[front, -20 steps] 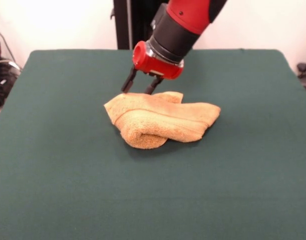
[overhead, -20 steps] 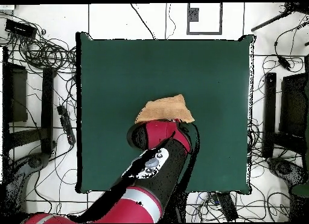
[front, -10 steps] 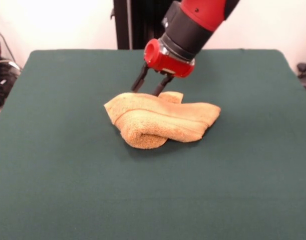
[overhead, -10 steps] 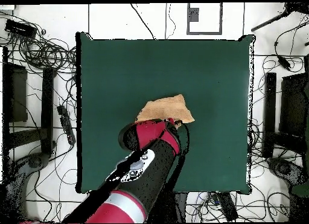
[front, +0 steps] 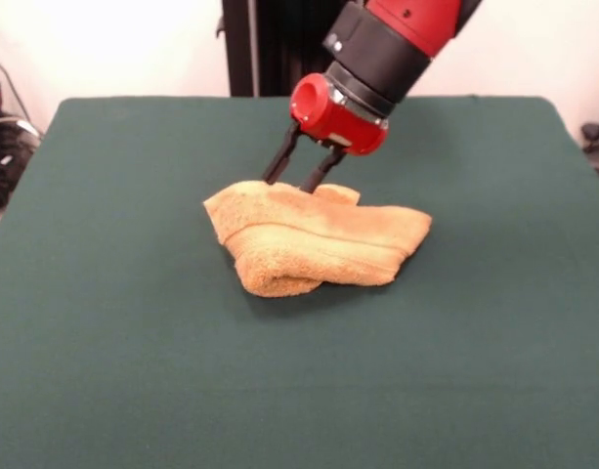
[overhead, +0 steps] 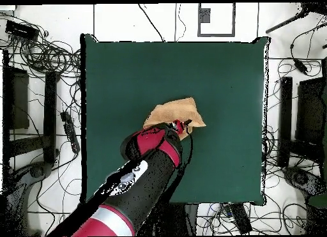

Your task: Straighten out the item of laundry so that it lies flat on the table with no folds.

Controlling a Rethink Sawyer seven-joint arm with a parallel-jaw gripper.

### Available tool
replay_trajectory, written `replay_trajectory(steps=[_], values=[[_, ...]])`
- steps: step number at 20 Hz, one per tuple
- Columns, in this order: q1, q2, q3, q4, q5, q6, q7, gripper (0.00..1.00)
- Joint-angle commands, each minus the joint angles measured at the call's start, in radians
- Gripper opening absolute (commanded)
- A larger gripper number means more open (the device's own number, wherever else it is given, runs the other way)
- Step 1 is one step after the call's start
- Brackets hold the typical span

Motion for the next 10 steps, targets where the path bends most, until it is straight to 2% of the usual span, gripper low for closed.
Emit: replay_trajectory(steps=[1,6,10], values=[[0.035,0.113,-0.008,-0.075,0.018,-0.121,0.221,1.0],[0.021,0.173,-0.023,-0.083,0.029,-0.191,0.209,1.0],[-0.019,0.171,0.011,-0.071,0.04,-0.244,0.208,1.0]])
